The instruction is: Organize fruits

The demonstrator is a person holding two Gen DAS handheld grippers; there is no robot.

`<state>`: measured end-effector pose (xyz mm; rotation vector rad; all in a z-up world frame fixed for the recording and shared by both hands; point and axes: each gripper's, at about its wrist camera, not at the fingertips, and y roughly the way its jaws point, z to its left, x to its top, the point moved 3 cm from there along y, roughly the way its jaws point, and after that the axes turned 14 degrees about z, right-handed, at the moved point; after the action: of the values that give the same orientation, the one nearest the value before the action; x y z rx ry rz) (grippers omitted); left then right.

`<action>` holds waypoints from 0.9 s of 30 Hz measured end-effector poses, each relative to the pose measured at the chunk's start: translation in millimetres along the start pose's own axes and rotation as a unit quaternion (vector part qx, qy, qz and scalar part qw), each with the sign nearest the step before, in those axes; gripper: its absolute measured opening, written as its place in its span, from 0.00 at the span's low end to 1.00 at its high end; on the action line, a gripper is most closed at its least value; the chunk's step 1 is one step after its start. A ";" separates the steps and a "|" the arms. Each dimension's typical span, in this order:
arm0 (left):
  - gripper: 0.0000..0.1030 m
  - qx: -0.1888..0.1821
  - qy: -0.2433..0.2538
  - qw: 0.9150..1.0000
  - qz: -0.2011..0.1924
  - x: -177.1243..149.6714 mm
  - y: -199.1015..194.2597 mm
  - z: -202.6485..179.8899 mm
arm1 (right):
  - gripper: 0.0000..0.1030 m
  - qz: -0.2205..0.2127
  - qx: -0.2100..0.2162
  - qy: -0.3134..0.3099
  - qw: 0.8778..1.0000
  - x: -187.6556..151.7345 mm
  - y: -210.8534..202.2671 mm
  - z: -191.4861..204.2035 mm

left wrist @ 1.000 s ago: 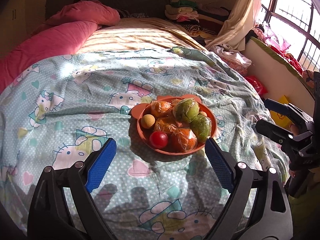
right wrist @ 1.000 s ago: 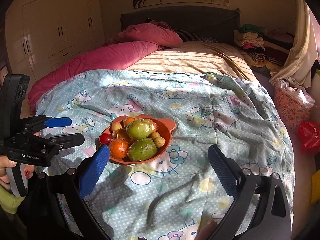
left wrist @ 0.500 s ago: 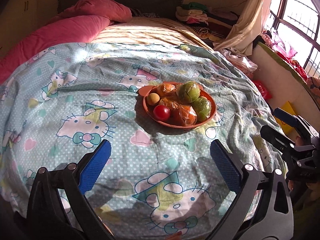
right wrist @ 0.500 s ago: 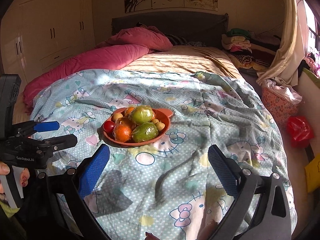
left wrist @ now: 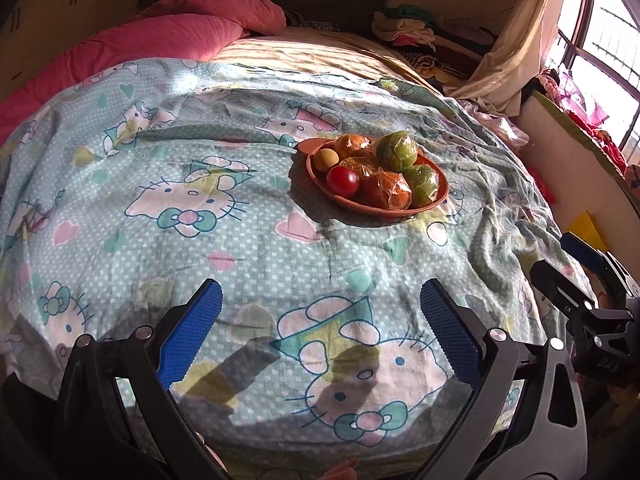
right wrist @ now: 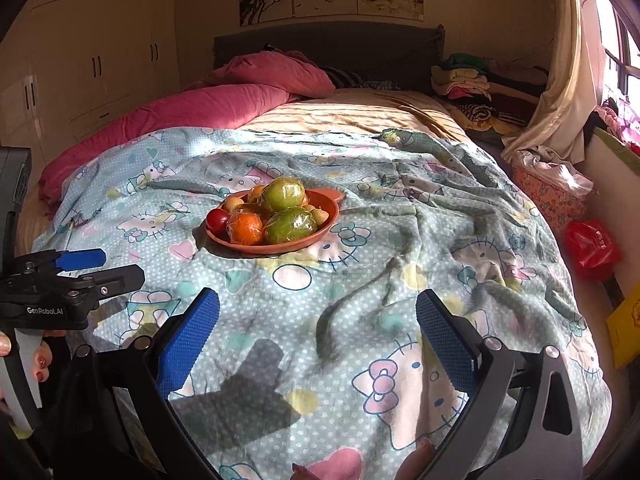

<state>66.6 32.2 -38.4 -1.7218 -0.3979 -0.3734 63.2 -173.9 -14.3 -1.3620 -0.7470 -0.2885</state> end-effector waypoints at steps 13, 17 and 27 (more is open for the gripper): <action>0.91 -0.003 0.003 1.000 -0.005 -1.9 2.5 -7.3 | 0.96 -0.002 -0.002 0.002 1.000 -4.4 6.3 5.4; 0.91 -0.001 0.007 1.000 -0.001 -2.3 4.2 -9.4 | 0.96 0.004 0.001 0.003 1.000 -5.8 9.4 5.9; 0.91 0.003 0.003 1.000 -0.002 -2.2 3.5 -8.1 | 0.96 0.009 0.002 0.007 1.000 -7.1 11.8 3.9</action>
<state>66.0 23.5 -41.0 -1.7143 -0.3972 -0.3802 63.7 -169.3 -27.8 -1.3605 -0.7236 -0.2825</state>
